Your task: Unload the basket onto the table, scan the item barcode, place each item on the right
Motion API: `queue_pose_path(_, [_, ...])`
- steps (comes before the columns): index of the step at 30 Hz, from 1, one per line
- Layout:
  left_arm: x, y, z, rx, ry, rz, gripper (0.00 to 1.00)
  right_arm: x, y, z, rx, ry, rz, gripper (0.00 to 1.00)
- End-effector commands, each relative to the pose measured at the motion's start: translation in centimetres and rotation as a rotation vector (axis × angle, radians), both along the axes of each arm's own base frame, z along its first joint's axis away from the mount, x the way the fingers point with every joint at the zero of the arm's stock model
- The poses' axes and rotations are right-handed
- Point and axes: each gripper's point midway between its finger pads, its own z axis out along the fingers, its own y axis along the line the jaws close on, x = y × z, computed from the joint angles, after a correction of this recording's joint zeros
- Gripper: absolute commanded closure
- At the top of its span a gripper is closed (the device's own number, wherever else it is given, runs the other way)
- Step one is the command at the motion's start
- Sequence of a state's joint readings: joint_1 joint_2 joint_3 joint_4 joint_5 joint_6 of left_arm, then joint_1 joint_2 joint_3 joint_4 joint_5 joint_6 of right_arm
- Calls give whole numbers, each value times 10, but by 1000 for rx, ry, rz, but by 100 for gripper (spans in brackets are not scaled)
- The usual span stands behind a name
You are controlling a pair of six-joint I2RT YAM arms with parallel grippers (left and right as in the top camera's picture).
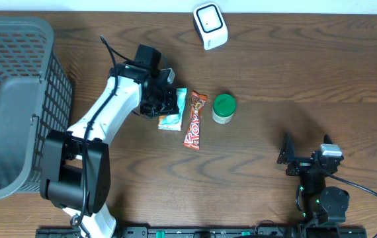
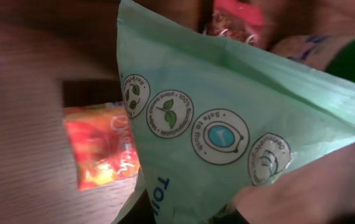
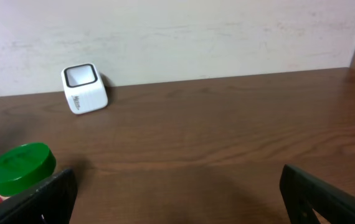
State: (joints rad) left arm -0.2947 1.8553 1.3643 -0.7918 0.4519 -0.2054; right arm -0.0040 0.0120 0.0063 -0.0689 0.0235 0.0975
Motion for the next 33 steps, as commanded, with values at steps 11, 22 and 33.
queue_pose_path(11, [-24, -68, -2, 62, -91, -157, 93, 0, 1, 0, -10, -1, 3, 1])
queue_pose_path(22, [13, -94, -4, -36, -159, 3, 92, 0, 1, 0, -10, -1, 3, 1])
queue_pose_path(33, [12, -122, -16, -137, -107, 14, 92, 0, 1, 0, -10, -1, 3, 1])
